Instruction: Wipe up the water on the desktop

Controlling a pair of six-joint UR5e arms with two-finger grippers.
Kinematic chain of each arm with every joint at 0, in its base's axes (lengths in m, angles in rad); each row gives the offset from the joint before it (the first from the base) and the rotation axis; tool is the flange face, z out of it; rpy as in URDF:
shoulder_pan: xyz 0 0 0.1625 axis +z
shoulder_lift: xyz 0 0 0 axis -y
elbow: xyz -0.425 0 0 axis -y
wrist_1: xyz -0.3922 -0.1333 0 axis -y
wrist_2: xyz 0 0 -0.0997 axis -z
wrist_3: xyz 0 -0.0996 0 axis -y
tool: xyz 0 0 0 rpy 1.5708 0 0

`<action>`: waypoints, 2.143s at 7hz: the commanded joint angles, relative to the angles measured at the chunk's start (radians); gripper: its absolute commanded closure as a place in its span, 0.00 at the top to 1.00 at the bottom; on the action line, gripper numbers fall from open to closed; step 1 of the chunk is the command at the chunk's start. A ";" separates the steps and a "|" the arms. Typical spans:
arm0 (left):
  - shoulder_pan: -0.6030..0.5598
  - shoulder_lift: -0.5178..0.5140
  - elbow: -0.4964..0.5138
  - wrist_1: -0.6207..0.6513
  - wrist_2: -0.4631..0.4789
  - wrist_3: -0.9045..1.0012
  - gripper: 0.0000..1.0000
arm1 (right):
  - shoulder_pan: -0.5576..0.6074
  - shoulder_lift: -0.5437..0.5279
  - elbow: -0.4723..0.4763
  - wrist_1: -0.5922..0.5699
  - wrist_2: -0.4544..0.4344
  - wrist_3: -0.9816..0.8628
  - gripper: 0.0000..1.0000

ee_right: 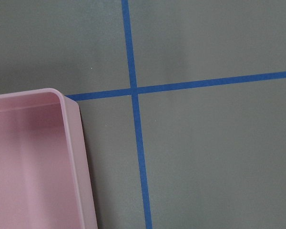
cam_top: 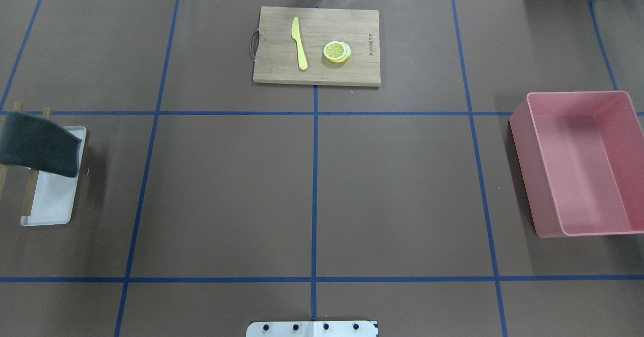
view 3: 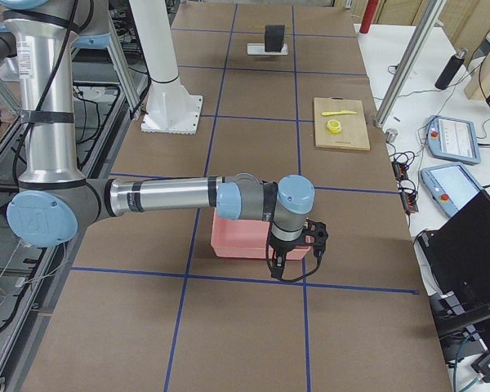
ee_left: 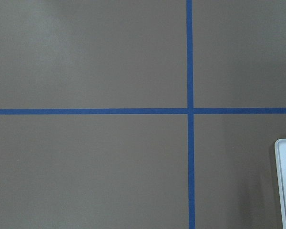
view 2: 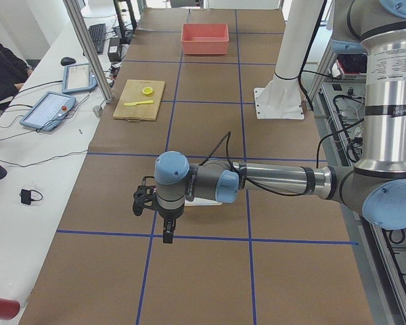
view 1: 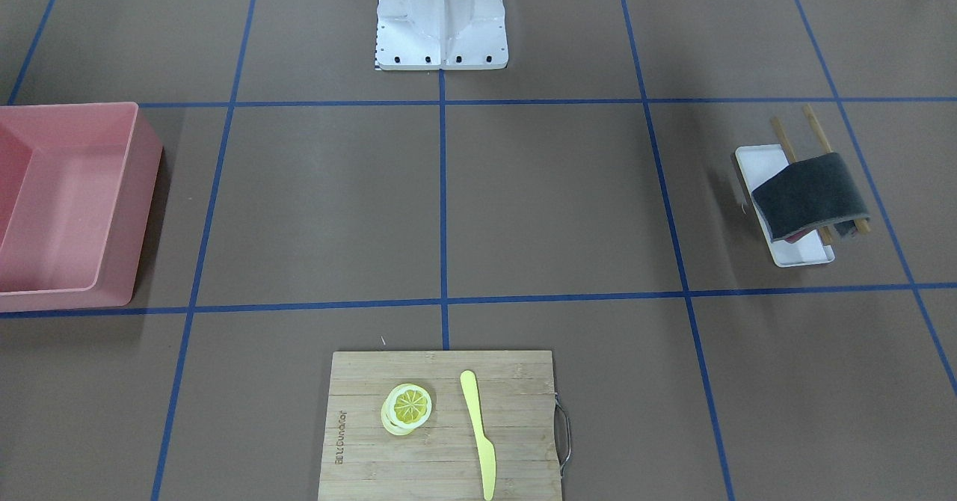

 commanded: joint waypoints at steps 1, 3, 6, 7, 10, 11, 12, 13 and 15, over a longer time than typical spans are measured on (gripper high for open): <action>0.000 -0.004 -0.004 0.000 -0.002 0.008 0.99 | 0.002 0.002 0.005 0.000 0.001 0.000 1.00; 0.000 -0.007 0.002 0.000 -0.013 0.008 0.99 | 0.002 0.001 0.008 0.001 0.002 0.000 1.00; 0.000 -0.007 0.002 -0.002 -0.013 0.010 0.99 | 0.002 0.001 0.008 0.000 0.004 0.000 1.00; 0.000 -0.007 0.001 -0.002 -0.013 0.010 0.99 | 0.002 0.002 0.009 0.000 0.004 0.000 1.00; 0.000 -0.007 0.007 0.000 -0.011 0.010 0.99 | 0.002 0.007 0.013 0.004 0.005 0.000 1.00; -0.002 -0.007 0.008 0.000 -0.011 0.010 0.99 | 0.002 0.007 0.020 0.004 0.005 0.000 1.00; 0.000 -0.007 0.010 0.000 -0.010 0.004 0.99 | 0.002 0.007 0.023 0.001 0.005 0.000 1.00; 0.000 -0.009 0.016 0.000 -0.010 0.002 0.99 | 0.002 0.007 0.023 0.003 0.005 -0.001 1.00; 0.000 -0.009 0.019 0.000 -0.007 0.005 0.99 | 0.002 -0.001 0.022 0.007 0.005 0.000 1.00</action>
